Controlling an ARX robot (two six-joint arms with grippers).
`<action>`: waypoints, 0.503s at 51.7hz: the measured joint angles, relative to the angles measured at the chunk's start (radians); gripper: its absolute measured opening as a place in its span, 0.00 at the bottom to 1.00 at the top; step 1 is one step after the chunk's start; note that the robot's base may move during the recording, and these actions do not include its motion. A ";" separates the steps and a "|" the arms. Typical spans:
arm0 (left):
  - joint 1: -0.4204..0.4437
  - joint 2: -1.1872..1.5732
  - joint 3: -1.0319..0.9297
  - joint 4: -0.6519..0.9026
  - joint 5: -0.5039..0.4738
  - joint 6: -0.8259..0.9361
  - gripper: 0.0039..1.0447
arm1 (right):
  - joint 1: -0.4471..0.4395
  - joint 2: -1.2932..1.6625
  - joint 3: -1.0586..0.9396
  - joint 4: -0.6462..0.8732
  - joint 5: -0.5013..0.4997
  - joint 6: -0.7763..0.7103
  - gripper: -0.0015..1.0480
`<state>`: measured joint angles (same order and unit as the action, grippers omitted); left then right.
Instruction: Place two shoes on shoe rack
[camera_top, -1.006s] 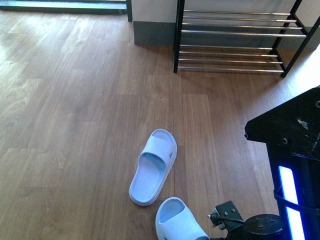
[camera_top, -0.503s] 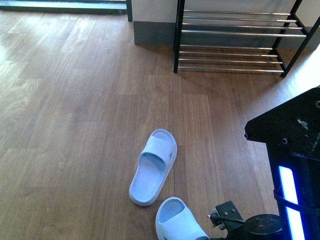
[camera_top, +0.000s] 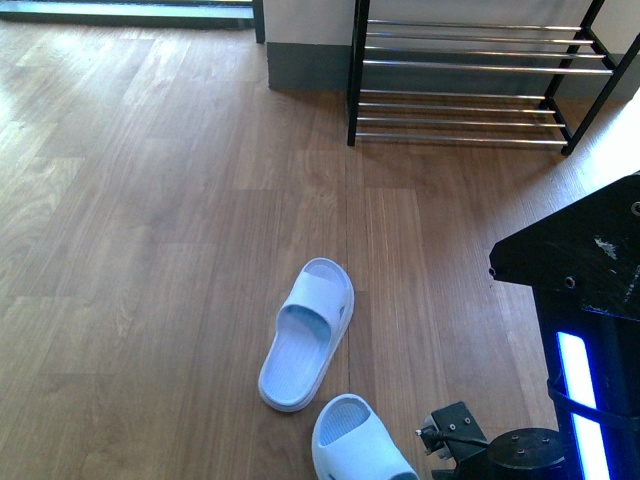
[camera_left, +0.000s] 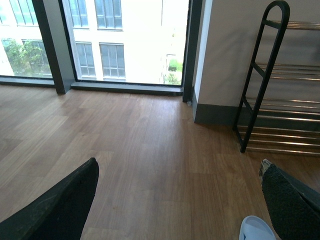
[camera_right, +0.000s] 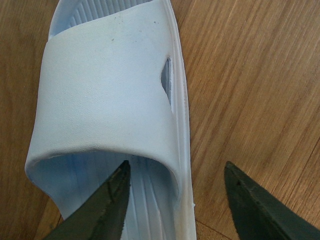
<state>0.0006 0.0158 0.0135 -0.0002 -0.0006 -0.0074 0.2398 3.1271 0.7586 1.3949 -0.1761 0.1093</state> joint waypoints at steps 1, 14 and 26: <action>0.000 0.000 0.000 0.000 0.000 0.000 0.91 | 0.000 0.000 0.000 0.000 0.000 0.000 0.54; 0.000 0.000 0.000 0.000 0.000 0.000 0.91 | 0.000 0.000 0.000 0.000 0.000 0.000 0.92; 0.000 0.000 0.000 0.000 0.000 0.000 0.91 | 0.000 0.000 0.000 0.000 0.000 0.000 0.91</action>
<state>0.0006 0.0158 0.0135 -0.0002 -0.0006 -0.0074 0.2398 3.1271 0.7586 1.3949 -0.1761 0.1097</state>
